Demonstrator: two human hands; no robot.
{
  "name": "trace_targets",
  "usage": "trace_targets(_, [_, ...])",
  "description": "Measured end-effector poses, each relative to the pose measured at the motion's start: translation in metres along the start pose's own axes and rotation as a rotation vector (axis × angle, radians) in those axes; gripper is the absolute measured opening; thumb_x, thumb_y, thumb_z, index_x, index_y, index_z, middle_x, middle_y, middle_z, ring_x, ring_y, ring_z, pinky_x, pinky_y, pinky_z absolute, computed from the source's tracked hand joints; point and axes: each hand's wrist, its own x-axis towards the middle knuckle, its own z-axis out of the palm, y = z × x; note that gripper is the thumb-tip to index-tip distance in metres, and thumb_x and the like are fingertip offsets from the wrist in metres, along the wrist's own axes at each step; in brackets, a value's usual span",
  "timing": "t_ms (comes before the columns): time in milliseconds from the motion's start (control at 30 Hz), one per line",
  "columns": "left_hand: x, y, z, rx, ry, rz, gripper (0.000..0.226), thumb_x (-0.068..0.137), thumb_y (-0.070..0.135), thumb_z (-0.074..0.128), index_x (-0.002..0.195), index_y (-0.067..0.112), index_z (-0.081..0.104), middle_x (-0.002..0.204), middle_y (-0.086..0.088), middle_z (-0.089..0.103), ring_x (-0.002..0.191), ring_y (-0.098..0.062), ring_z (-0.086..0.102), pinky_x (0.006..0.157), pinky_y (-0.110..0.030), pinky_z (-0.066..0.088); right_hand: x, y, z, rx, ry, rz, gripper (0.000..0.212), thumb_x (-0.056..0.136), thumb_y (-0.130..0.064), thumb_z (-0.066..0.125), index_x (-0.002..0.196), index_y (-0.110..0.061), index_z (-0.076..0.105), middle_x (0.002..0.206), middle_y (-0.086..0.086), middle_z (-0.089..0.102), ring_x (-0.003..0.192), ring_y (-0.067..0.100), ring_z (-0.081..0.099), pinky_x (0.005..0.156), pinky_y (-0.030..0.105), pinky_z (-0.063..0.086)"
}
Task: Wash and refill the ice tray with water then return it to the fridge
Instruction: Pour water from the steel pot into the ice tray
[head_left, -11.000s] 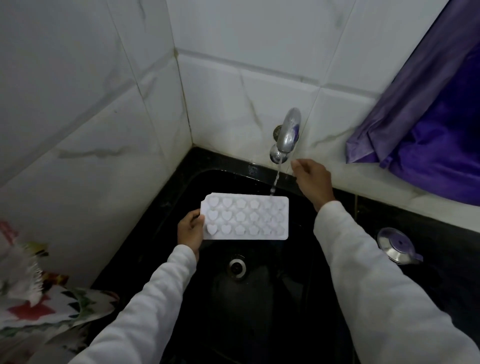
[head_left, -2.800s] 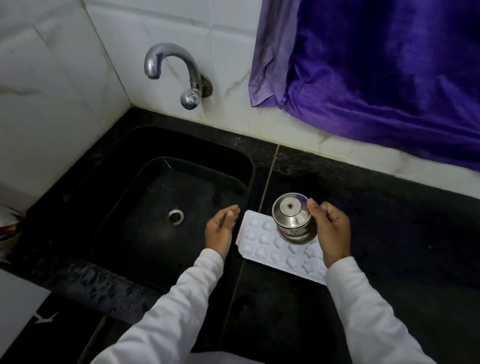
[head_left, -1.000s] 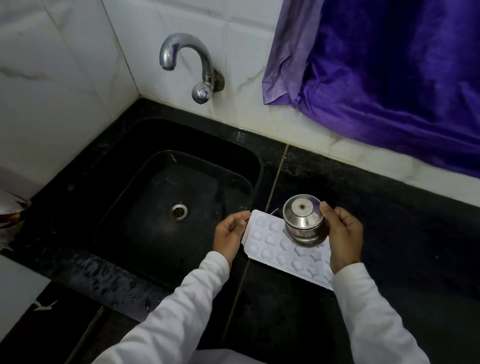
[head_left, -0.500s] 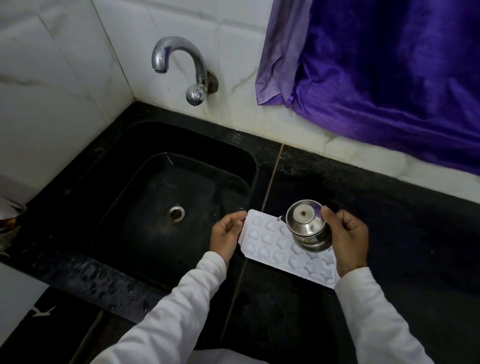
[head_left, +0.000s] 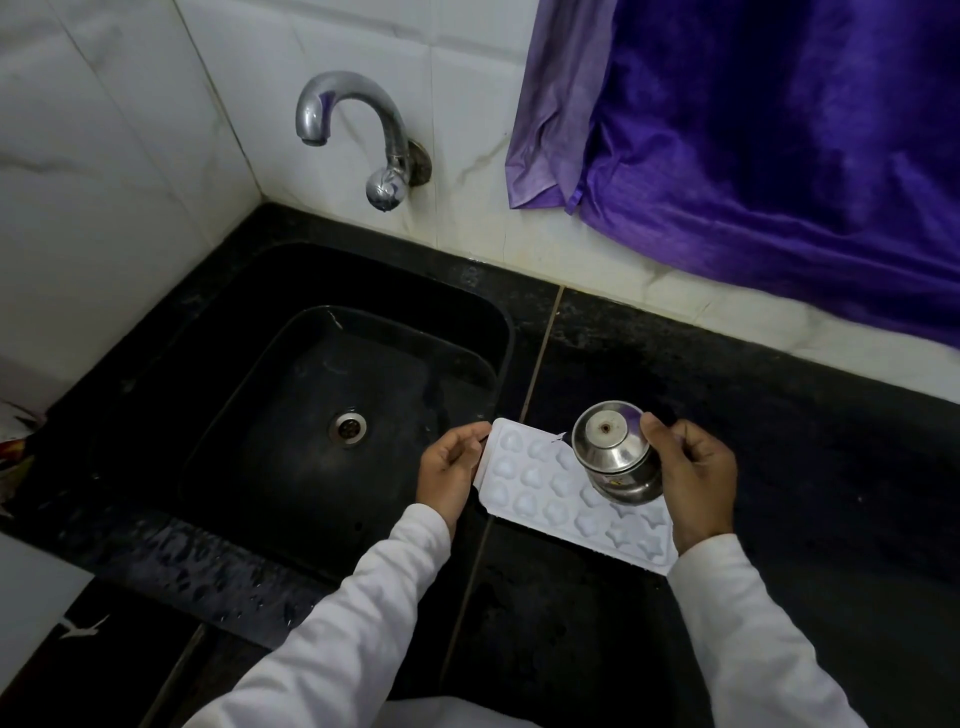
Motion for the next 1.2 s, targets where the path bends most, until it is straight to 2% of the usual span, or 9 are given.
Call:
trace_targets(600, [-0.001, 0.000, 0.000, 0.014, 0.009, -0.017, 0.024, 0.100, 0.001, 0.052, 0.115, 0.006, 0.070, 0.117, -0.007, 0.074, 0.113, -0.024, 0.069, 0.105, -0.048, 0.051, 0.001, -0.005, -0.001, 0.003, 0.015, 0.001, 0.051, 0.090, -0.018, 0.071, 0.062, 0.003, 0.035, 0.064, 0.011, 0.036, 0.064, 0.021, 0.033, 0.061, 0.028, 0.036])
trace_targets(700, [-0.002, 0.001, 0.000, 0.018, 0.007, -0.013, 0.025, 0.100, 0.001, 0.052, 0.114, 0.007, 0.071, 0.117, -0.006, 0.074, 0.114, -0.024, 0.069, 0.105, -0.049, 0.051, 0.000, -0.004, -0.003, 0.059, 0.021, 0.035, 0.050, 0.091, -0.020, 0.071, 0.065, 0.007, 0.038, 0.065, 0.012, 0.039, 0.065, 0.021, 0.036, 0.065, 0.030, 0.037])
trace_targets(867, [-0.002, 0.002, 0.000, 0.023, 0.007, -0.014, 0.025, 0.100, 0.001, 0.051, 0.113, 0.008, 0.072, 0.115, -0.006, 0.075, 0.112, -0.024, 0.069, 0.104, -0.049, 0.051, -0.001, -0.007, -0.006, 0.162, 0.015, 0.097, 0.054, 0.077, -0.039, 0.076, 0.065, 0.003, 0.045, 0.071, 0.015, 0.045, 0.074, 0.025, 0.041, 0.073, 0.040, 0.039])
trace_targets(1000, [-0.004, 0.003, 0.000, 0.017, 0.000, -0.007, 0.026, 0.099, 0.000, 0.051, 0.110, 0.010, 0.072, 0.114, -0.006, 0.075, 0.112, -0.024, 0.069, 0.103, -0.047, 0.052, 0.000, -0.006, -0.012, 0.161, 0.015, 0.078, 0.056, 0.077, -0.040, 0.076, 0.064, 0.002, 0.041, 0.070, 0.015, 0.046, 0.072, 0.026, 0.042, 0.072, 0.042, 0.040])
trace_targets(1100, [-0.005, 0.005, 0.001, 0.005, 0.000, -0.004, 0.026, 0.099, -0.001, 0.051, 0.109, 0.010, 0.072, 0.112, -0.005, 0.076, 0.111, -0.024, 0.070, 0.101, -0.045, 0.053, 0.000, -0.004, -0.017, 0.138, 0.029, 0.047, 0.054, 0.085, -0.030, 0.075, 0.069, 0.008, 0.040, 0.071, 0.016, 0.048, 0.071, 0.025, 0.044, 0.070, 0.038, 0.042])
trace_targets(1200, [-0.006, 0.006, 0.001, 0.012, -0.011, 0.003, 0.027, 0.099, -0.002, 0.051, 0.107, 0.012, 0.073, 0.111, -0.003, 0.076, 0.111, -0.024, 0.070, 0.101, -0.044, 0.053, -0.001, -0.002, -0.021, 0.085, 0.063, 0.015, 0.050, 0.091, -0.018, 0.070, 0.072, 0.016, 0.039, 0.070, 0.015, 0.046, 0.062, 0.020, 0.042, 0.058, 0.023, 0.045])
